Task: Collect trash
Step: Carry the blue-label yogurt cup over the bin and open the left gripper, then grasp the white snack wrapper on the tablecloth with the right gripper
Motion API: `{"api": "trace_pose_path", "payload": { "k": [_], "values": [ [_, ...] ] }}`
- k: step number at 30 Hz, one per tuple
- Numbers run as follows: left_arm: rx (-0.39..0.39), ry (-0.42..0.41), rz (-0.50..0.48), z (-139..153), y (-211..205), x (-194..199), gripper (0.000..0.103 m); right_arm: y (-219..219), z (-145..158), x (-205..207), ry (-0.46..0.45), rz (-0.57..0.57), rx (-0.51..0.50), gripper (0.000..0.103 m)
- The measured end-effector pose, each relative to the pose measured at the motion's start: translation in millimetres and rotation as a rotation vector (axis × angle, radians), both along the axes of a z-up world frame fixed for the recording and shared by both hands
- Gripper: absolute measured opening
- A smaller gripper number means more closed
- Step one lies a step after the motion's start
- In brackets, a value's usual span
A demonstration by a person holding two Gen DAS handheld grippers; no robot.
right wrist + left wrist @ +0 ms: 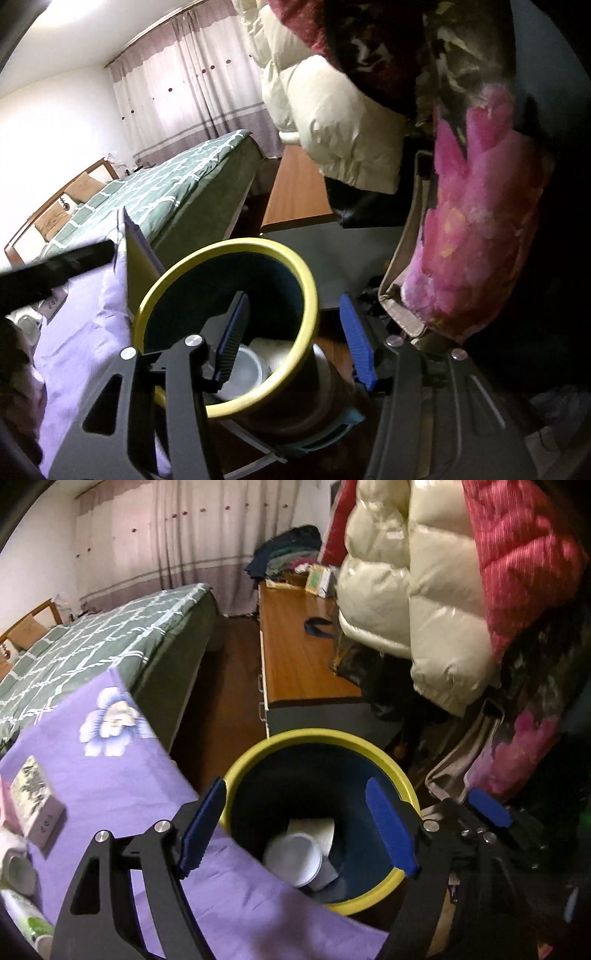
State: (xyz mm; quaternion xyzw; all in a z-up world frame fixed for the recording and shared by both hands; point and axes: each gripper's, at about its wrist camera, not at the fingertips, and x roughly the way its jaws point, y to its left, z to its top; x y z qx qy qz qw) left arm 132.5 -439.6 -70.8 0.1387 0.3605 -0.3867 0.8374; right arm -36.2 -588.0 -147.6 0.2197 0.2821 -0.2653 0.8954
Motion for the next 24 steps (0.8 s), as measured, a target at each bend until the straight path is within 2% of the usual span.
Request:
{"api": "trace_pose_path", "payload": {
  "k": [3, 8, 12, 16, 24],
  "values": [
    [-0.044, -0.017, 0.035, 21.4, 28.5, -3.4, 0.083, 8.7, -0.9, 5.9, 0.006, 0.029, 0.001, 0.050],
    [-0.099, -0.061, 0.106, 54.4, 89.5, -11.5, 0.085, 38.2, -0.6, 20.8, 0.016, 0.116, -0.004, 0.050],
    [-0.129, -0.115, 0.213, 75.5, 158.3, -19.3, 0.090, 71.8, 3.8, 36.5, 0.018, 0.207, -0.008, 0.050],
    [-0.131, -0.159, 0.326, 86.1, 224.6, -28.2, 0.093, 109.8, 11.4, 51.4, 0.014, 0.311, -0.015, 0.050],
    [-0.112, -0.205, 0.589, 85.8, 361.2, -53.5, 0.093, 193.5, 32.5, 62.8, -0.010, 0.530, -0.040, 0.050]
  ]
}}
